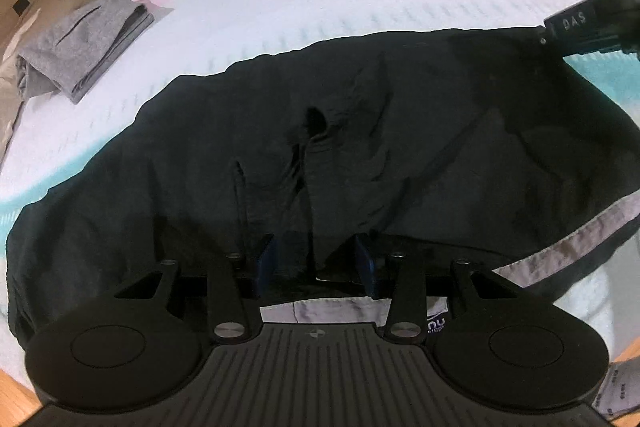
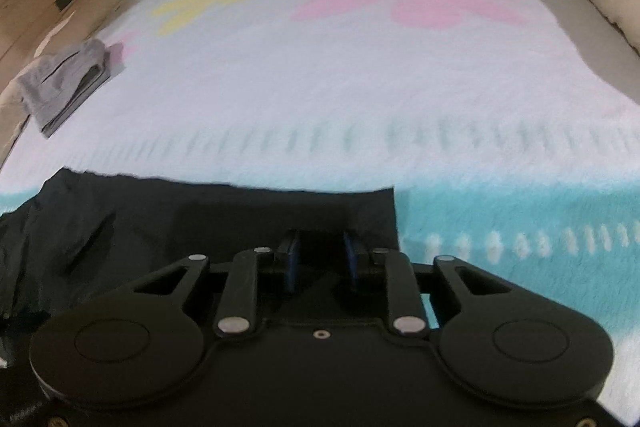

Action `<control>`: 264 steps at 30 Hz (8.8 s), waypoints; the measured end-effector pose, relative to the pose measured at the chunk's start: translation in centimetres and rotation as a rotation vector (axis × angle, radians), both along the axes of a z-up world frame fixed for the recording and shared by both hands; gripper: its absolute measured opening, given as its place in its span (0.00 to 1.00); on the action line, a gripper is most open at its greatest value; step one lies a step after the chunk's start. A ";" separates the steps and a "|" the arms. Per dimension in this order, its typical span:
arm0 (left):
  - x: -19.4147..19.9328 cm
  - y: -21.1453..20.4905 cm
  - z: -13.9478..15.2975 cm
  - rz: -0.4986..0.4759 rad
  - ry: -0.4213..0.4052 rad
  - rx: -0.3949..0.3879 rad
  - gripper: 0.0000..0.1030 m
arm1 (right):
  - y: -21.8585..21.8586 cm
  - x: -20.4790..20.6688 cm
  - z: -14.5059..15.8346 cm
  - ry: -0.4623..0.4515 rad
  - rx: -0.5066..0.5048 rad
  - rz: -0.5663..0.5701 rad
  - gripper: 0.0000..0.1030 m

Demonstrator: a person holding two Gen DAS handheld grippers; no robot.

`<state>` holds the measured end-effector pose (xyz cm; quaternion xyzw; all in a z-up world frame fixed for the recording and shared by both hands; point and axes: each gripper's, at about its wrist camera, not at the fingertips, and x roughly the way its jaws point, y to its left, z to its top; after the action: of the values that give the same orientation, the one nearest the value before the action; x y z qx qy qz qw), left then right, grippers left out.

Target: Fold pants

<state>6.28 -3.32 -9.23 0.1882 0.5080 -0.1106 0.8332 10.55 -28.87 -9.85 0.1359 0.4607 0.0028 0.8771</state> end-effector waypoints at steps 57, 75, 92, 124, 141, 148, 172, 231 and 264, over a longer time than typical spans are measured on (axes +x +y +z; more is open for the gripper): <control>0.1 19.0 4.5 0.505 -0.069 -0.100 0.40 | 23.6 -2.4 3.1 -0.139 0.009 0.594 0.67; -1.9 30.2 5.1 0.786 -0.128 -0.268 0.40 | 24.5 -2.3 0.1 -0.029 -0.143 0.618 0.72; -1.8 31.2 2.1 0.813 -0.073 -0.339 0.41 | 24.4 -2.1 0.0 -0.024 -0.134 0.625 0.73; -1.0 23.4 6.2 0.616 -0.334 -0.086 0.06 | 22.4 -3.2 0.7 -0.089 -0.060 0.567 0.99; -1.8 2.3 9.3 -0.007 -0.253 -0.404 0.13 | 6.7 -4.8 3.9 -0.096 -0.002 0.192 1.00; -1.1 2.3 8.0 0.006 -0.217 -0.409 0.15 | 2.1 -5.0 3.5 -0.105 0.057 0.020 1.00; 1.6 9.8 6.0 0.373 -0.223 -0.127 0.52 | 11.6 -2.4 2.3 -0.151 0.111 0.360 1.00; 1.7 3.5 5.9 0.196 -0.236 -0.076 0.62 | 2.0 -7.1 4.2 -0.011 -0.053 0.043 0.72; 4.2 3.0 -0.5 0.248 -0.013 -0.106 0.79 | 4.1 -5.3 -0.5 0.042 -0.120 0.179 0.80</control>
<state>10.45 -0.28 -9.78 0.0805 0.5154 -0.0321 0.8525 5.22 -24.81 -10.34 0.0417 0.4885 0.0509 0.8701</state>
